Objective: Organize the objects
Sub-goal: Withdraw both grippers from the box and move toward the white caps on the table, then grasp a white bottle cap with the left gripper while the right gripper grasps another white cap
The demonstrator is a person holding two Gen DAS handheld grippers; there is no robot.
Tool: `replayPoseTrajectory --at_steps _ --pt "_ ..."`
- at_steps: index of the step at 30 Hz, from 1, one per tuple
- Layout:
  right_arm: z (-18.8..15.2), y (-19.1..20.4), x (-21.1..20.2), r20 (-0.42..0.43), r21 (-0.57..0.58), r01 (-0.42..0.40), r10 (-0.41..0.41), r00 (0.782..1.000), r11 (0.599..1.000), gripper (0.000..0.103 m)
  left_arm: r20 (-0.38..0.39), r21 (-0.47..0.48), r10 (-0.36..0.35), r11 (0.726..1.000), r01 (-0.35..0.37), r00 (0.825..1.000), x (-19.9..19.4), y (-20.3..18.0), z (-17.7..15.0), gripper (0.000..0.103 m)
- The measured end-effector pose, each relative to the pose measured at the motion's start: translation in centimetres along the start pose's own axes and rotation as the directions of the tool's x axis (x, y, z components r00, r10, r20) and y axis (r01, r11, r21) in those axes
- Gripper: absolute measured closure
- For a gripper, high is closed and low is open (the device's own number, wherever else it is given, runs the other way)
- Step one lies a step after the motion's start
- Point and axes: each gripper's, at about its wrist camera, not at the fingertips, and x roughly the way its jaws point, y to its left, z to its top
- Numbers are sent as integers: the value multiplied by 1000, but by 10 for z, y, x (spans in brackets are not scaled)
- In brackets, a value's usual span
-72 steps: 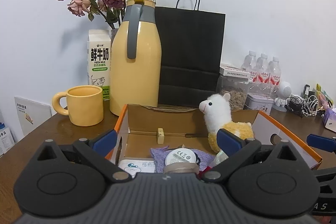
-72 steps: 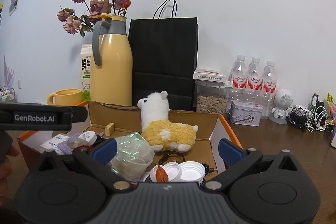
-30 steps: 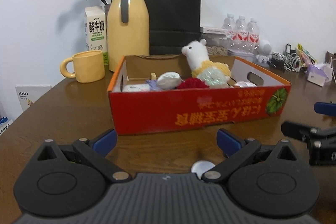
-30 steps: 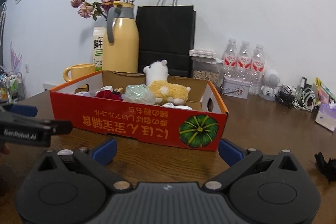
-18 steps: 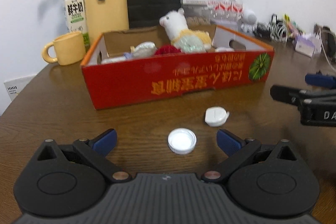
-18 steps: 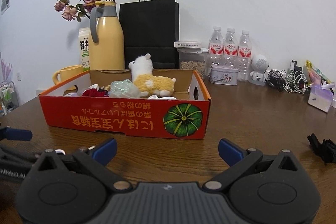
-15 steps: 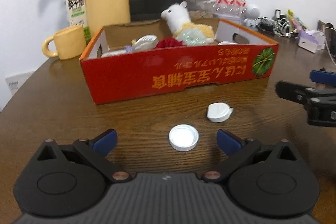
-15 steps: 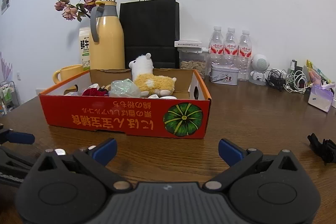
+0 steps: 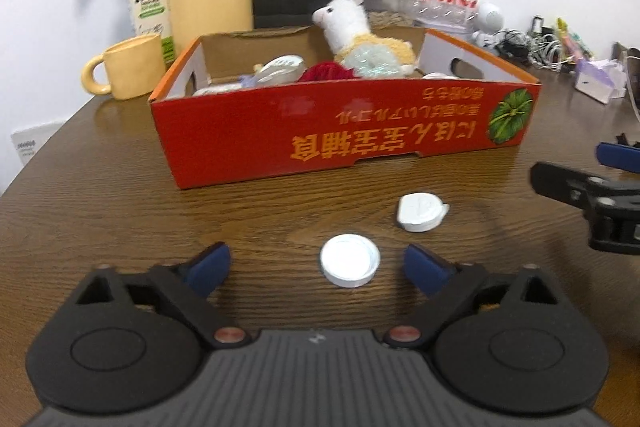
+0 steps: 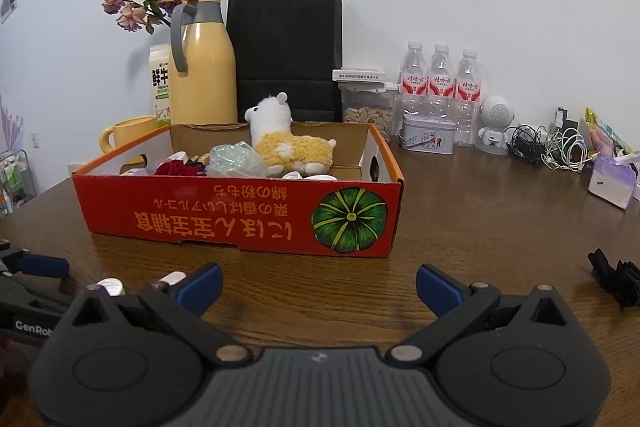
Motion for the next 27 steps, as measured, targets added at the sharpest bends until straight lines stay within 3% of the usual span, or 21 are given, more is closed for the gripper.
replayPoseTrajectory --at_steps 1,2,3,4,18,27 --pt "0 0 0 -2 0 1 -1 1000 1000 0 12 7 -9 1000 9 1000 -3 -1 -1 33" --pt "0 0 1 -5 0 1 -1 1000 1000 0 23 14 -17 1000 17 1000 -6 -3 -2 56" --pt "0 0 2 -9 0 3 -3 1000 1000 0 33 19 -25 1000 24 999 -8 -5 -3 70" --pt "0 0 3 -13 1 6 -6 1000 1000 0 42 14 -29 999 28 999 -11 -6 -4 74" --pt "0 7 5 -29 -39 12 -13 999 999 1 161 -73 -30 996 42 987 -28 19 2 74" --pt "1 32 11 -54 -48 -88 85 995 995 9 183 -120 24 993 -2 983 -28 53 4 74"
